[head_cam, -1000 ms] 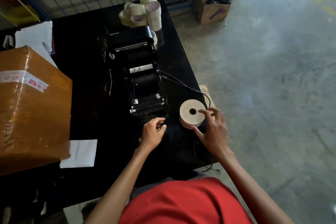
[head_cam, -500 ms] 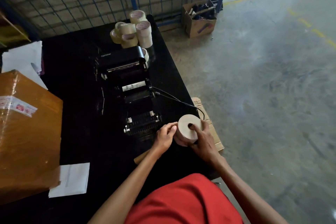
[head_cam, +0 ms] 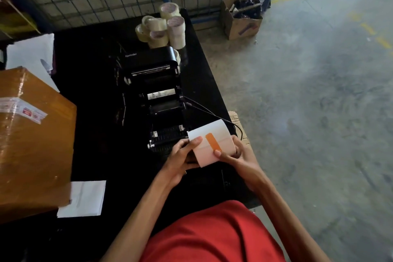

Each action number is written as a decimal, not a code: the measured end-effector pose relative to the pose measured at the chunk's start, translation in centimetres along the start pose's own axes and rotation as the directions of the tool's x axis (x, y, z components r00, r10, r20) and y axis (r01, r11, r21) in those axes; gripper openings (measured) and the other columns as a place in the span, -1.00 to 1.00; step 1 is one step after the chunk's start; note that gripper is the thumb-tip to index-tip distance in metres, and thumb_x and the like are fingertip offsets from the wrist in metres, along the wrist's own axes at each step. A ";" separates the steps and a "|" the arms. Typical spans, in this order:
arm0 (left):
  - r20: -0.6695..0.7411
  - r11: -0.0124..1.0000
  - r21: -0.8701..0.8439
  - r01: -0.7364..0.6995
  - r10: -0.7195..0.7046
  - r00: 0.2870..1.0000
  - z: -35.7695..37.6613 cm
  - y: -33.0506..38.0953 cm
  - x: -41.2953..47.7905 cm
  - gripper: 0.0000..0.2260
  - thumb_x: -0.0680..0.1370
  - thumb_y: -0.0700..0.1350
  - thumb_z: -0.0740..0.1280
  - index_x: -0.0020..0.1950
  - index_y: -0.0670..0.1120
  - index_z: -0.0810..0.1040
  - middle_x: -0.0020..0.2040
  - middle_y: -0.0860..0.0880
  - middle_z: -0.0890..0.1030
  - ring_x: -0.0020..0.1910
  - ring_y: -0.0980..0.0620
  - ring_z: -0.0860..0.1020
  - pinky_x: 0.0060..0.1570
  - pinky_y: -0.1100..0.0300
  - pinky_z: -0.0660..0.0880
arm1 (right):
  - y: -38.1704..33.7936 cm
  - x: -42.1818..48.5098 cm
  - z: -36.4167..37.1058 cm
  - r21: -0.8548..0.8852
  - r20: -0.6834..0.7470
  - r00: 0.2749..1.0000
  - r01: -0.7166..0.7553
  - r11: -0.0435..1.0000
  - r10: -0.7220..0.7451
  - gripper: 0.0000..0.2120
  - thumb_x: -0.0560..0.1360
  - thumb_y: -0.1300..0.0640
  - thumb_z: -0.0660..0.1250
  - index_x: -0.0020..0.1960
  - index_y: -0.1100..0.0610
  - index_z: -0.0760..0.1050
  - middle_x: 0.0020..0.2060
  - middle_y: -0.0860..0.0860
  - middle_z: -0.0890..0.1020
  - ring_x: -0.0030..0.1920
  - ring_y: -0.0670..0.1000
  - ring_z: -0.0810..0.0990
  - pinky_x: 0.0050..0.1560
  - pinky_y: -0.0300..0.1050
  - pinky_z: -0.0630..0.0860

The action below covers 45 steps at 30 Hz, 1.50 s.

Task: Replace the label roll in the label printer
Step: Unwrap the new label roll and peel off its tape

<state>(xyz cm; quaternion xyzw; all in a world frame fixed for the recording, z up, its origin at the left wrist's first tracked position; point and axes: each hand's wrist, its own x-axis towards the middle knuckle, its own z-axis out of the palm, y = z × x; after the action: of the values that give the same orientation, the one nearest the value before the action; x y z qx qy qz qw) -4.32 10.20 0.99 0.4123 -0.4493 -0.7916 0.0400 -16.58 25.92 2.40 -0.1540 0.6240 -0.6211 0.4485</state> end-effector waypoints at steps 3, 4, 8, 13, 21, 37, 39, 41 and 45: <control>-0.013 0.997 -0.073 -0.005 0.004 1.000 0.0 0.0 -0.6 -0.42 0.32 0.16 0.51 0.22 -0.14 0.57 0.12 -0.25 0.66 0.09 -0.26 0.64 0.05 -0.24 0.60 | -1.0 0.0 0.4 -0.171 0.027 1.000 -0.004 0.985 0.009 -0.56 0.39 0.01 0.58 0.15 0.09 0.48 0.06 0.19 0.70 0.05 0.08 0.70 0.02 -0.09 0.66; -0.027 0.997 -0.078 -0.018 0.016 1.000 0.0 -0.1 -0.7 -0.43 0.32 0.18 0.51 0.20 -0.12 0.59 0.11 -0.25 0.66 0.07 -0.25 0.64 0.02 -0.20 0.61 | -1.4 0.0 0.5 -0.300 -0.007 1.000 0.008 0.954 -0.011 -0.49 0.35 -0.06 0.60 0.18 0.05 0.46 0.11 0.14 0.68 0.07 0.06 0.69 0.05 -0.05 0.66; -0.082 0.994 -0.086 -0.069 0.062 0.995 0.1 -0.5 -1.3 -0.49 0.30 0.19 0.50 0.13 -0.09 0.65 0.03 -0.20 0.67 -0.02 -0.18 0.65 -0.13 -0.06 0.61 | -3.8 0.4 0.7 -0.734 -0.019 0.918 0.256 0.629 -0.396 -0.33 0.37 -0.26 0.47 0.40 -0.12 0.36 0.32 -0.04 0.46 0.34 -0.04 0.43 0.31 -0.05 0.43; -0.133 0.993 -0.085 -0.084 0.072 0.988 0.1 -1.0 -1.7 -0.49 0.28 0.16 0.53 0.12 -0.09 0.64 0.01 -0.19 0.67 -0.02 -0.18 0.65 -0.16 -0.03 0.58 | -6.0 1.1 2.0 -0.918 0.262 0.894 0.347 0.191 -0.364 -0.67 0.56 -0.21 0.24 0.30 -0.25 0.53 0.55 0.02 0.24 0.58 0.08 0.09 0.48 0.14 0.21; -0.161 0.995 -0.055 -0.089 0.079 0.984 -0.2 -1.5 -2.2 -0.42 0.25 0.16 0.56 0.18 -0.07 0.60 0.03 -0.19 0.69 -0.04 -0.14 0.68 -0.23 0.09 0.58 | -7.1 1.1 2.8 -0.918 0.350 0.885 0.390 0.077 -0.309 -0.79 0.51 -0.10 0.39 0.13 -0.16 0.65 0.49 -0.01 0.36 0.56 0.10 0.15 0.46 0.14 0.27; -0.185 0.998 -0.021 -0.065 0.060 0.981 -1.4 -2.5 -2.8 -0.39 0.23 0.19 0.54 0.17 -0.11 0.61 0.02 -0.20 0.67 -0.07 -0.13 0.65 -0.24 0.07 0.58 | -7.3 -0.8 1.5 -0.850 0.525 0.823 0.518 -0.090 -0.219 -0.81 0.61 0.04 0.25 0.20 0.02 0.41 0.46 0.09 0.34 0.49 0.13 0.26 0.40 0.11 0.35; -0.208 0.996 -0.063 -0.059 0.045 0.977 -1.8 -2.3 -2.9 -0.44 0.22 0.20 0.53 0.11 -0.08 0.65 -0.03 -0.16 0.66 -0.07 -0.14 0.65 -0.17 0.00 0.61 | -7.3 -2.2 1.0 -0.862 0.506 0.828 0.497 -0.101 -0.241 -0.82 0.61 0.06 0.23 0.19 0.04 0.42 0.47 0.09 0.33 0.50 0.14 0.26 0.41 0.09 0.33; -0.221 0.992 -0.113 -0.063 0.037 0.975 -2.3 -2.1 -3.1 -0.50 0.22 0.21 0.52 0.06 -0.02 0.68 -0.01 -0.16 0.66 0.01 -0.17 0.64 -0.06 -0.13 0.61 | -7.1 -3.5 0.6 -0.879 0.473 0.838 0.467 -0.091 -0.271 -0.81 0.62 0.06 0.20 0.20 0.07 0.43 0.48 0.10 0.34 0.50 0.15 0.27 0.42 0.09 0.32; -0.243 0.976 -0.207 -0.070 0.018 0.970 -3.7 -1.4 -3.9 -0.64 0.28 0.17 0.52 -0.01 0.04 0.70 0.05 -0.18 0.65 0.06 -0.21 0.64 0.01 -0.39 0.55 | -6.1 -4.6 -1.2 -0.908 0.373 0.852 0.417 0.047 -0.368 -0.80 0.61 0.04 0.19 0.19 0.05 0.40 0.45 0.08 0.33 0.44 0.16 0.31 0.33 0.07 0.39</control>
<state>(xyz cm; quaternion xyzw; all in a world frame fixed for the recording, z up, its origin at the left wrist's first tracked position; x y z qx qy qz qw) 1.23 10.25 1.41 0.4880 -0.3625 -0.7785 0.1559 -17.22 29.05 9.48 -0.5775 0.7951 -0.1717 0.0701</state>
